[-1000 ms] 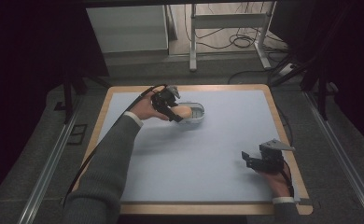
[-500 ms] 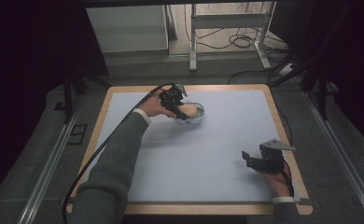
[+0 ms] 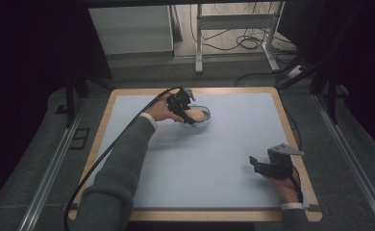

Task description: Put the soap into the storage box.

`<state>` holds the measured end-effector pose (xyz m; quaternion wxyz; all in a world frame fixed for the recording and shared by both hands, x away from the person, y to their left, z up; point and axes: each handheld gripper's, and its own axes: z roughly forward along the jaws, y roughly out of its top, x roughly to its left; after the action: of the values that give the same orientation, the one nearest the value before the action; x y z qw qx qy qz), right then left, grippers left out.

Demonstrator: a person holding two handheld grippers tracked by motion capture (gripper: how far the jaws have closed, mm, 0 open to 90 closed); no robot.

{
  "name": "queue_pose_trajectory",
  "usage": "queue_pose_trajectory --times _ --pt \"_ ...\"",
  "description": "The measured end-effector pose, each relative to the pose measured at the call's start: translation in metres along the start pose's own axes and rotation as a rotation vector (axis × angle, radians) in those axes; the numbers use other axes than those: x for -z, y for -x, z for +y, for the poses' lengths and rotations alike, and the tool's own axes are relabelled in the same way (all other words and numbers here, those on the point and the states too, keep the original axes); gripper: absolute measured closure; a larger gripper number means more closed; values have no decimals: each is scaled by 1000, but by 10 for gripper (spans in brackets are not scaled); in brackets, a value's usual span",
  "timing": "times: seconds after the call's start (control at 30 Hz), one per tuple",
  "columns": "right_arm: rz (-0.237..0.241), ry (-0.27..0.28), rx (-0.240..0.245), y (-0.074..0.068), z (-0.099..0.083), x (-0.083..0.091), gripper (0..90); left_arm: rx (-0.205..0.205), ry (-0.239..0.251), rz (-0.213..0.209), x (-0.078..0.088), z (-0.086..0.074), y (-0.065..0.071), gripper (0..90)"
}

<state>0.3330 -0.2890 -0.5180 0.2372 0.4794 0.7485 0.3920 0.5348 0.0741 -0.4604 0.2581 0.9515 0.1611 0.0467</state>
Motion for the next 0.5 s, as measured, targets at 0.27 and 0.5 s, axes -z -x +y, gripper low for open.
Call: queue_pose_trajectory --times 0.27,0.5 --pt "-1 0 -5 1 0 0 185 5 88 1 11 3 2 316" --pt "-1 8 -1 1 0 2 185 1 100 7 18 1 6 311"
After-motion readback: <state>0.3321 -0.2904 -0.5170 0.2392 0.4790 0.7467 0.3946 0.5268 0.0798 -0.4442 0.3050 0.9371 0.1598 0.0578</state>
